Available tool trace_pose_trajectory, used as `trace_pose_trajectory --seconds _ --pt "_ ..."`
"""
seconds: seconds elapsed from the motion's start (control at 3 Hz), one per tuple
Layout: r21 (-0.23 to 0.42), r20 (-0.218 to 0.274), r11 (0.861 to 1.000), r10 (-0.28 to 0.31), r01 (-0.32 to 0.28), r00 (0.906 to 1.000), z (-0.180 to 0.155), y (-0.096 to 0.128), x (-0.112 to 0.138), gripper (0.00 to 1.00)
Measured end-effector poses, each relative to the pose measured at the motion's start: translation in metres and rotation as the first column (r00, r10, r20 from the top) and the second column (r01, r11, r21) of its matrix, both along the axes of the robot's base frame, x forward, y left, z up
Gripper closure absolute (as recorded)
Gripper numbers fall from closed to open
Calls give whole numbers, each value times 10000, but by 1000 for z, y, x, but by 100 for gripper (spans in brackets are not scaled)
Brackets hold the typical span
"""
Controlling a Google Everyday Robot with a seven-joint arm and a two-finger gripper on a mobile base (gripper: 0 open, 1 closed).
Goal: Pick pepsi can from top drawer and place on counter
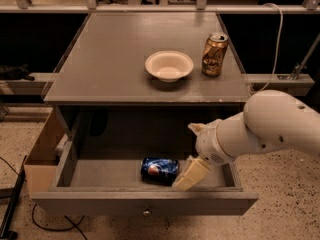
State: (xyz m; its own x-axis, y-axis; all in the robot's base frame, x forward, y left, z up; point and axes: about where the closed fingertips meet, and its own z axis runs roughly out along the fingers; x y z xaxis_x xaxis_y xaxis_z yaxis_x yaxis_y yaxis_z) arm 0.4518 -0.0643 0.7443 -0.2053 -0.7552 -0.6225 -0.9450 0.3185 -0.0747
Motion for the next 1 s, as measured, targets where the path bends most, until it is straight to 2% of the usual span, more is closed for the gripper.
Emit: trace_pose_trajectory --seconds 0.67,1.0 --pt "11 -631 9998 -218 219 9978 -38 -2 14 0" --pt "124 -827 9992 -364 376 9959 -60 13 30 0"
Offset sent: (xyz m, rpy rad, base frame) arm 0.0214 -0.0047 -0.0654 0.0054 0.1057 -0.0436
